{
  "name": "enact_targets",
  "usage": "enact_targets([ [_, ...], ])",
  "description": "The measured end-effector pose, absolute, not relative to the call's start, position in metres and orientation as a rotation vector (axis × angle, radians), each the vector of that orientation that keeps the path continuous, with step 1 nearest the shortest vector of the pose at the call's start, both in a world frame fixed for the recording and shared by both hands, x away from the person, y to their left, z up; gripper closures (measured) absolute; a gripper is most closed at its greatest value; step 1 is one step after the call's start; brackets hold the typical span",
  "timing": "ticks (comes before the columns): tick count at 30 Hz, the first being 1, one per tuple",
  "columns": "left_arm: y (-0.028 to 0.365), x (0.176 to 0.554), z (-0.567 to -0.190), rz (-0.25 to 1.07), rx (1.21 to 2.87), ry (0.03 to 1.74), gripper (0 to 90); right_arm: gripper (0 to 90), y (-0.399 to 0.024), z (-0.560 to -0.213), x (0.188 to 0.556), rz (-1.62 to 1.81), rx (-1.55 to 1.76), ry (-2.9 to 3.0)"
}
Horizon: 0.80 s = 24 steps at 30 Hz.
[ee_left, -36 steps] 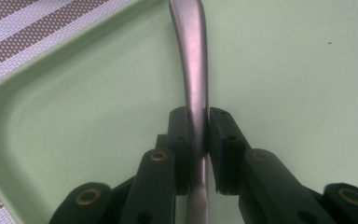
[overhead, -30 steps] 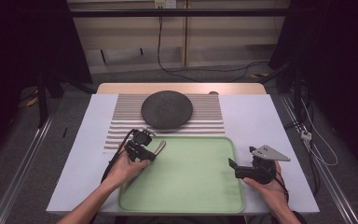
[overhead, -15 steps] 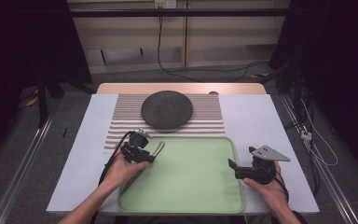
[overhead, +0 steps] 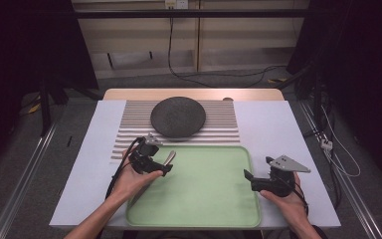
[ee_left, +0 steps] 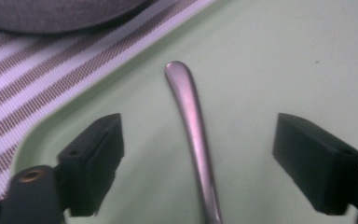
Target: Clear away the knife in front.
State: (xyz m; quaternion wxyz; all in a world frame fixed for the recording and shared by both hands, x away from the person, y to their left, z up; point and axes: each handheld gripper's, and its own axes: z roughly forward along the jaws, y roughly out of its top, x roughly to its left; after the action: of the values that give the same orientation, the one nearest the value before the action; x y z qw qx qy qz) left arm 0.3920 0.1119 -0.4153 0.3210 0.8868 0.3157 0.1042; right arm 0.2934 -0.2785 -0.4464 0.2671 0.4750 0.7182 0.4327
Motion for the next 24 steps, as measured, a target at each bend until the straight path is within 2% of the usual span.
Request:
enact_targets([
  [3, 0.106, 0.387, -0.414, 0.290, 2.327, 0.786, 24.6, 7.3, -0.278, -0.446, 0.294, 1.167, 1.284, 1.938],
  [5, 0.102, 0.382, -0.415, 0.296, 2.332, 0.740, 35.2, 7.3, -0.278, -0.446, 0.294, 1.167, 1.282, 1.937],
  [9, 0.096, 0.379, -0.419, 0.233, 2.371, 0.658, 50.4, 7.3, -0.279, -0.446, 0.293, 1.162, 1.283, 1.935],
  [18, 0.096, 0.381, -0.430, 0.235, 2.387, 0.716, 68.8, 7.4, -0.277, -0.446, 0.293, 1.155, 1.274, 1.940],
  [21, 0.095, 0.382, -0.433, 0.237, 2.407, 0.719, 82.8, 7.4, -0.277, -0.446, 0.294, 1.154, 1.275, 1.940],
  [24, 0.096, 0.383, -0.434, 0.246, 2.429, 0.733, 90.0, 7.4, -0.277, -0.446, 0.293, 1.154, 1.275, 1.940],
])
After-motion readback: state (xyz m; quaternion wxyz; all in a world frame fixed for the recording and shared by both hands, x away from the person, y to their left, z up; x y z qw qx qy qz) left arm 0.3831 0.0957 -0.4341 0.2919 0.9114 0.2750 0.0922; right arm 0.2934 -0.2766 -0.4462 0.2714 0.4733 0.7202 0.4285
